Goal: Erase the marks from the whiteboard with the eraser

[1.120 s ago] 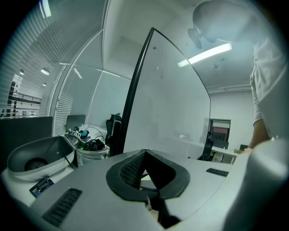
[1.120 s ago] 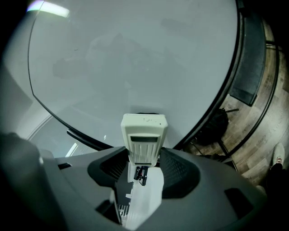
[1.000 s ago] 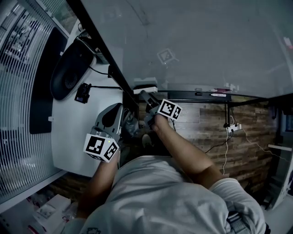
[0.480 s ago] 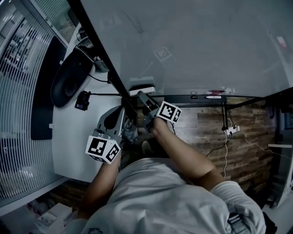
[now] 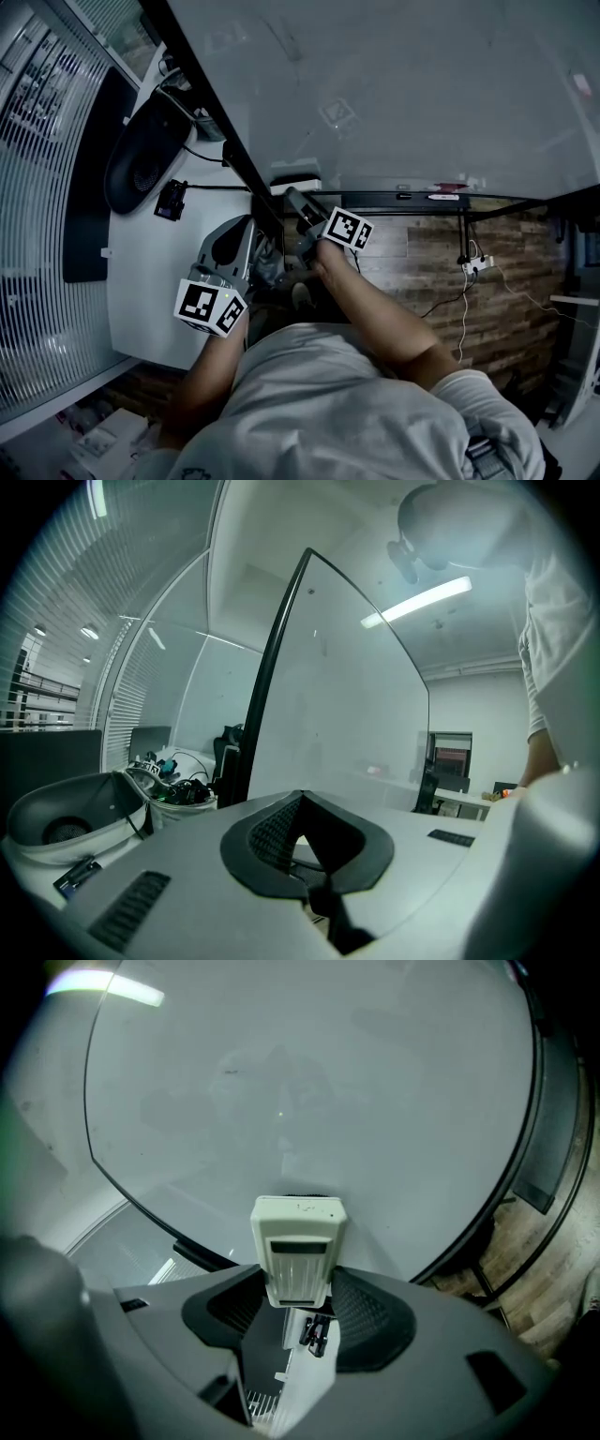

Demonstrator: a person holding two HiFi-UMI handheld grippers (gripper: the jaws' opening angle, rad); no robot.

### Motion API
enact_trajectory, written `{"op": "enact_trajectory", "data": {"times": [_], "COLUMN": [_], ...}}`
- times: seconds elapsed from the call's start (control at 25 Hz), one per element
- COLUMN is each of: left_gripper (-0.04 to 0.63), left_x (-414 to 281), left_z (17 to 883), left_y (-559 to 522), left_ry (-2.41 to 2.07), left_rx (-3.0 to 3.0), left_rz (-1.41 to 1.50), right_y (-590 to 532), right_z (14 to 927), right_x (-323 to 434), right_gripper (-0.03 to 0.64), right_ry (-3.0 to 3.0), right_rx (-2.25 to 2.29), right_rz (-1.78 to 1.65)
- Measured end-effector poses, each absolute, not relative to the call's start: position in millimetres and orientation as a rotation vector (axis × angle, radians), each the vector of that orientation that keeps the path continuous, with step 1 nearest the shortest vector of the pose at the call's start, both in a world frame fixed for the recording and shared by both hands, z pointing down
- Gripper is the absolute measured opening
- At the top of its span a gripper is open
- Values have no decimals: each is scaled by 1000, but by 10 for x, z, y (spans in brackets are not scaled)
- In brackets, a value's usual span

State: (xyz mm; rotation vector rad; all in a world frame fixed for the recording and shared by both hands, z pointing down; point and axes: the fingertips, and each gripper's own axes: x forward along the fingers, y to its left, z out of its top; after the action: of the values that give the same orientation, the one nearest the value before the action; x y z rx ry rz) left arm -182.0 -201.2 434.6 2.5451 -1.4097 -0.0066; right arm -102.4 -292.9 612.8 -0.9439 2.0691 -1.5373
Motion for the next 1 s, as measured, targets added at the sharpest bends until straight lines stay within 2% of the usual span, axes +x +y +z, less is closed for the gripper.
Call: {"op": "enact_trajectory", "data": {"times": [0.6, 1.0], "left_gripper": [6, 6], "left_x": [-1957, -1983], "left_z": [4591, 4519], "left_y": [-2038, -1969], "left_ry": [-1453, -1477], "left_rx": [2480, 2483], "left_rz": [36, 15], "right_y": [-2945, -2935], "right_z": [6946, 6723], "right_x": [-977, -948], "right_gripper": [233, 232], "right_ry": [2003, 1980], "right_rx": [-1025, -1002], "right_rz": [-1694, -1668]}}
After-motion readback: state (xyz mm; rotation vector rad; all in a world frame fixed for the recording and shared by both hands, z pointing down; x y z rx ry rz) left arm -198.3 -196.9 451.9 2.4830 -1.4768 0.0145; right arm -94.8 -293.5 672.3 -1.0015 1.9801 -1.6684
